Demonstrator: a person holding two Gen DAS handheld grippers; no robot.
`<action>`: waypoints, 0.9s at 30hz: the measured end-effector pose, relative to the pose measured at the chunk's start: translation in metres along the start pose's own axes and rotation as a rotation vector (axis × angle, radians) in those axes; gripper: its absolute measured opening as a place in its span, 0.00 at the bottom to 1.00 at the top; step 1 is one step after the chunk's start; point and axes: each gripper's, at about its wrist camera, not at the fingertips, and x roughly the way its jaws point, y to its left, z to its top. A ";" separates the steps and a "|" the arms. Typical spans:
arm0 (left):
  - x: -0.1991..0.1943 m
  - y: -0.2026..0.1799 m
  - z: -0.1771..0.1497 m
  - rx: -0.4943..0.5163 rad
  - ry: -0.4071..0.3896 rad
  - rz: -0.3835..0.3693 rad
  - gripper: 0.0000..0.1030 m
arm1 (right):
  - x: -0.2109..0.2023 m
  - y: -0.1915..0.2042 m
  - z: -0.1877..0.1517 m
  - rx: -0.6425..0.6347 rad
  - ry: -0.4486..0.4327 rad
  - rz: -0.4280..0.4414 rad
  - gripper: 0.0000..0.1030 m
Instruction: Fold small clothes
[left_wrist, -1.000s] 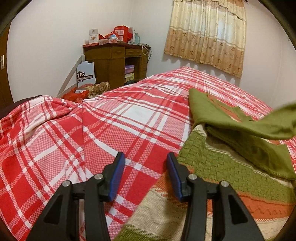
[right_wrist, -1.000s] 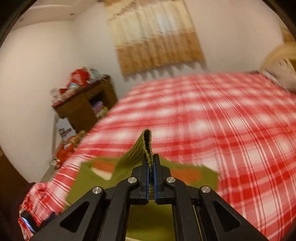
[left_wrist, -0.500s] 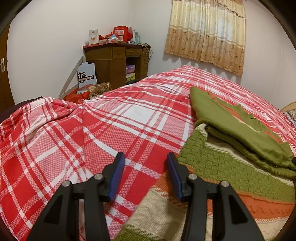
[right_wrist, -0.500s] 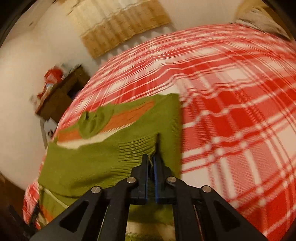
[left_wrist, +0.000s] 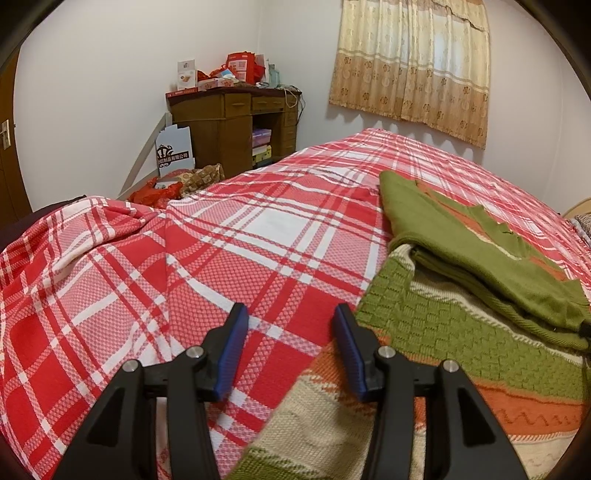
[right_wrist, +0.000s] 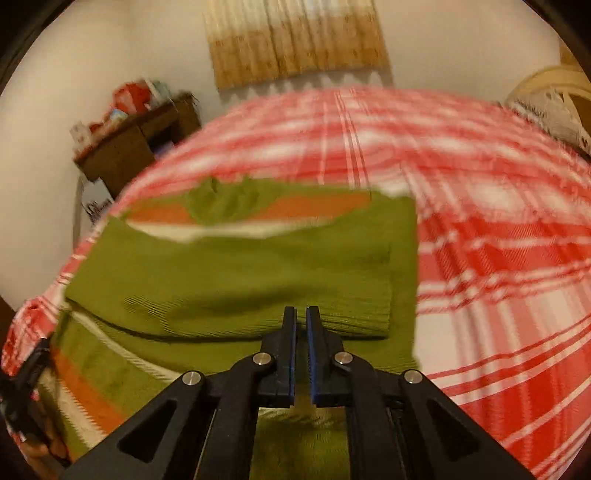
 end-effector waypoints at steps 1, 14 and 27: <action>0.000 0.000 0.000 0.000 0.000 0.000 0.50 | -0.001 -0.004 -0.001 0.016 -0.016 0.015 0.05; 0.002 -0.001 -0.001 0.008 0.003 0.009 0.51 | -0.107 -0.002 -0.052 -0.004 -0.082 -0.016 0.08; -0.005 0.016 -0.004 -0.023 0.094 0.059 1.00 | -0.194 -0.034 -0.129 0.090 -0.139 -0.003 0.73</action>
